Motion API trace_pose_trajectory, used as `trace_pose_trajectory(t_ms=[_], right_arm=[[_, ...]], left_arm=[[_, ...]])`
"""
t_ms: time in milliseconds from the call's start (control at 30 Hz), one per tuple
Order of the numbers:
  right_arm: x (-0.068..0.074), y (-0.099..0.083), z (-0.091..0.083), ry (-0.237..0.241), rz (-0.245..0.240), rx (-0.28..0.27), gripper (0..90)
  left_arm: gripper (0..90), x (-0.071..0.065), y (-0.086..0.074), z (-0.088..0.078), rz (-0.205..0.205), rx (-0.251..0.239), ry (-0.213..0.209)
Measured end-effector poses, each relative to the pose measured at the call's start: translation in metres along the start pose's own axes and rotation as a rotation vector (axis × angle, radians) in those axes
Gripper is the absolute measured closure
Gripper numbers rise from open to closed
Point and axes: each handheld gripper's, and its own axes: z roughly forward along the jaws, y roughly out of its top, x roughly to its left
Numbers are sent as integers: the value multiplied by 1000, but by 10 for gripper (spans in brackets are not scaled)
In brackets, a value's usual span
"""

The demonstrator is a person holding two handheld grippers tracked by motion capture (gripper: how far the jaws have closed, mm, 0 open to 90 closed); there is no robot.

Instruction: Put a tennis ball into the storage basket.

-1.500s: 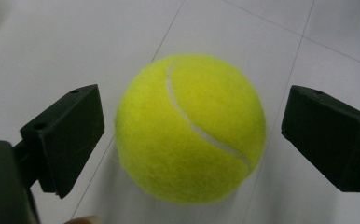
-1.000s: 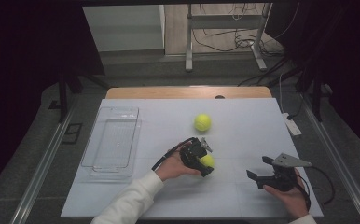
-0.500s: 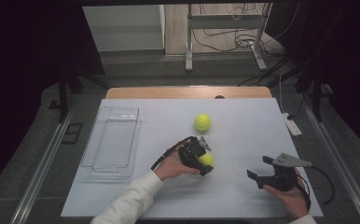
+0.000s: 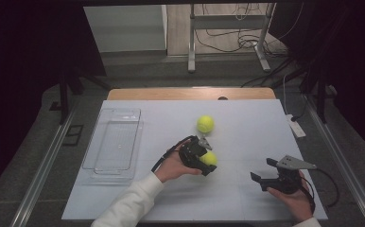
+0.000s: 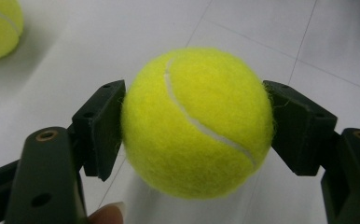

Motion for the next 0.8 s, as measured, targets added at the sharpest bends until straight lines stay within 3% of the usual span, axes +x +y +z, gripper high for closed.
trace_pose_trajectory(t_ms=[800], right_arm=[[0, 0, 0, -2, -1, -4, 115]], left_arm=[[268, 4, 2, -30, -12, -109, 13]])
